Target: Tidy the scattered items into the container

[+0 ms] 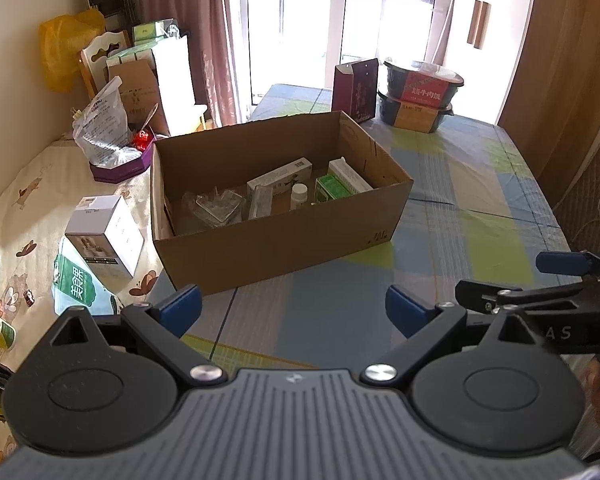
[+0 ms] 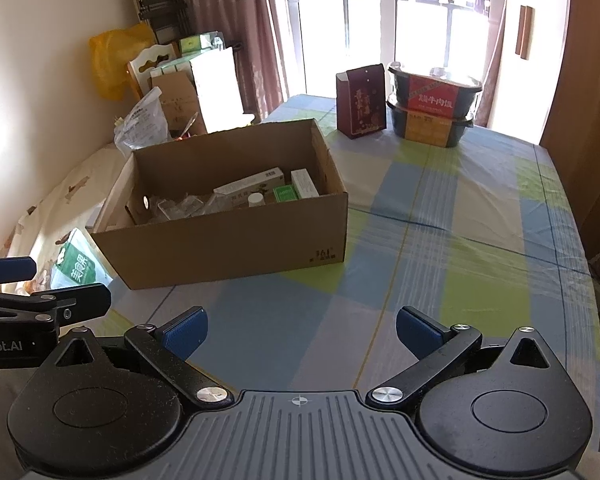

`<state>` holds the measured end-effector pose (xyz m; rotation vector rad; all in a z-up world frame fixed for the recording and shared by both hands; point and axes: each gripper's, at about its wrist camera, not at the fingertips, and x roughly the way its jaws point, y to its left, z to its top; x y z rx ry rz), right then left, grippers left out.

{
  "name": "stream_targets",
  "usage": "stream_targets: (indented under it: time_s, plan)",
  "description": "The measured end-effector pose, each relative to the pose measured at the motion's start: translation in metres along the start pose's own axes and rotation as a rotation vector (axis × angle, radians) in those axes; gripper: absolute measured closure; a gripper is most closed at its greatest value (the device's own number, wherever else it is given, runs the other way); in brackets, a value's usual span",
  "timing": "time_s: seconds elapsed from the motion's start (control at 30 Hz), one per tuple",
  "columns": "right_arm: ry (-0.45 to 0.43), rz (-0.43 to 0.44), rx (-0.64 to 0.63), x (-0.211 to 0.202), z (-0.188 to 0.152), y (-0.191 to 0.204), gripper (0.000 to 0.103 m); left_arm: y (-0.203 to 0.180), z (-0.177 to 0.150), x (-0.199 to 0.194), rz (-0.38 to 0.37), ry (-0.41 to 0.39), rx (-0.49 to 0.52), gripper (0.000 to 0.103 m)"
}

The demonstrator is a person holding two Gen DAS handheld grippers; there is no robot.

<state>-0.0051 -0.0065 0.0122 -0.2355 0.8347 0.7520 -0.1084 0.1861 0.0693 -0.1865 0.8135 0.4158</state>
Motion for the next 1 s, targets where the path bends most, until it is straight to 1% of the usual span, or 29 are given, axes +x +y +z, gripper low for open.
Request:
stream_targets:
  time_s: [0.47, 0.7, 1.0]
  plan:
    - [0.039, 0.007, 0.002, 0.01, -0.011, -0.001, 0.0, 0.004, -0.011, 0.013, 0.017, 0.038, -0.004, 0.006]
    - [0.053, 0.011, -0.004, 0.015, -0.013, 0.002, 0.0, 0.005, -0.013, 0.017, 0.015, 0.041, -0.008, 0.006]
    - [0.065, 0.016, -0.009, 0.021, -0.013, 0.005, 0.0, 0.006, -0.013, 0.019, 0.037, 0.039, -0.01, 0.006]
